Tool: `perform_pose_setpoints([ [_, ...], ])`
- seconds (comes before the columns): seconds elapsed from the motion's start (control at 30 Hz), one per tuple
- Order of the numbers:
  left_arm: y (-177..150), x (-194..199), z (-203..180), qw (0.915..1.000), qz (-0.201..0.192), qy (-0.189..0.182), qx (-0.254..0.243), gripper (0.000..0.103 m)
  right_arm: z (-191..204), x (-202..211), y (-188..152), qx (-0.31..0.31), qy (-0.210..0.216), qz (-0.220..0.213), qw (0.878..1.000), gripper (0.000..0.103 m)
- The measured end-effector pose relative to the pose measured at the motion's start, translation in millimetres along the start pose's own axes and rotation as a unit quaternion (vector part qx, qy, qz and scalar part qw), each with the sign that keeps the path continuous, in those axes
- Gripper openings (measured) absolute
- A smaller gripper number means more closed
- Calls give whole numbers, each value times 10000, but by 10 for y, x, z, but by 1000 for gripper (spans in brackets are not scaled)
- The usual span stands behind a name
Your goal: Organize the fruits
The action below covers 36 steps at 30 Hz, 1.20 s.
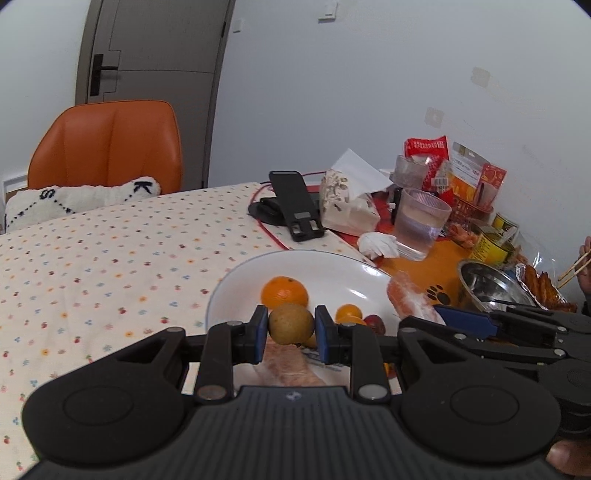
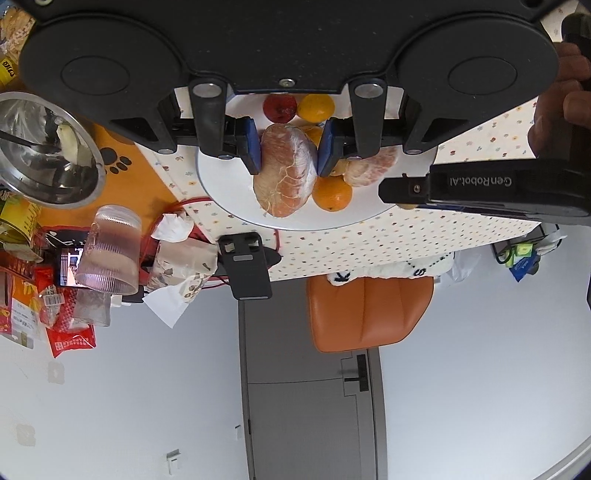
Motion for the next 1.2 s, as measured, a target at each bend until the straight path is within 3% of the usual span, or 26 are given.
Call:
perform_pose_setpoints([
  [0.2, -7, 45, 28, 9998, 56, 177, -31, 30, -21, 0, -10, -102, -24, -5, 9999, 37],
  [0.83, -119, 522, 294, 9976, 5, 656, 203, 33, 234, 233, 15, -13, 280, -90, 9996, 52],
  [0.9, -123, 567, 304, 9973, 6, 694, 219, 37, 258, 266, 17, -11, 309, -94, 9995, 54],
  [0.97, -132, 627, 315, 9969, -22, 753, 243, 54, 278, 295, 18, -14, 346, -95, 9994, 57],
  [1.03, -138, 698, 322, 9964, -103, 793, 265, 60, 295, 329, 17, -25, 384, -103, 9992, 60],
  [1.2, -174, 836, 355, 9953, -112, 907, 329, 62, 350, 410, 19, -49, 484, -94, 9988, 65],
])
Point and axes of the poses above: each gripper's, at about its wrist camera, not at the fingertips, and x roughly against the way its jaws point, z to its left, y to its top, the point moved 7 cm from there along -x, roughly the way its jaws point, and after that the axes turned 11 degrees about -y, right-handed, at the moved point
